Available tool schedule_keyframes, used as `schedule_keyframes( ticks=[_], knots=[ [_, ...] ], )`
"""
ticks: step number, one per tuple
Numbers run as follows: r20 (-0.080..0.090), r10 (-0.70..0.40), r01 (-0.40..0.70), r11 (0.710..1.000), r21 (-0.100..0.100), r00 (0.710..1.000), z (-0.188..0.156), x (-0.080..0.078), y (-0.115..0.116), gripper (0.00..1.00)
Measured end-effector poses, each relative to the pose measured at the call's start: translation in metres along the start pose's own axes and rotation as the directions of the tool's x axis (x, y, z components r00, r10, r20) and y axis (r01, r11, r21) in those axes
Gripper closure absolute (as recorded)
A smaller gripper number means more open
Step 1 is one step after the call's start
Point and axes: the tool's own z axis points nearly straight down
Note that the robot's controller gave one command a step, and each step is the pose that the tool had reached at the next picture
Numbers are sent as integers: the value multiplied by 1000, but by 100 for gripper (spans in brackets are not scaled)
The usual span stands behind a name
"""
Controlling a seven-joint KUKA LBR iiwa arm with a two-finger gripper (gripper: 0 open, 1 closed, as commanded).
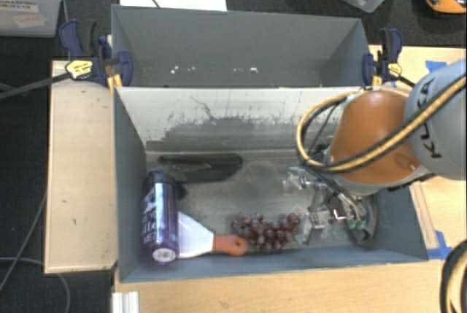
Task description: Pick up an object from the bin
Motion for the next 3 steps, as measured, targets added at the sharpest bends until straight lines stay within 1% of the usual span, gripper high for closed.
schedule_keyframes(
  ticks=[1, 2, 3],
  knots=[
    [-2, -379, 379, 925, -1, 925, 58, -9, -33, 0],
    [4, -72, 72, 997, 2, 997, 68, -2, 5, 100],
    [4, -72, 72, 997, 2, 997, 68, -2, 5, 100]
  ],
)
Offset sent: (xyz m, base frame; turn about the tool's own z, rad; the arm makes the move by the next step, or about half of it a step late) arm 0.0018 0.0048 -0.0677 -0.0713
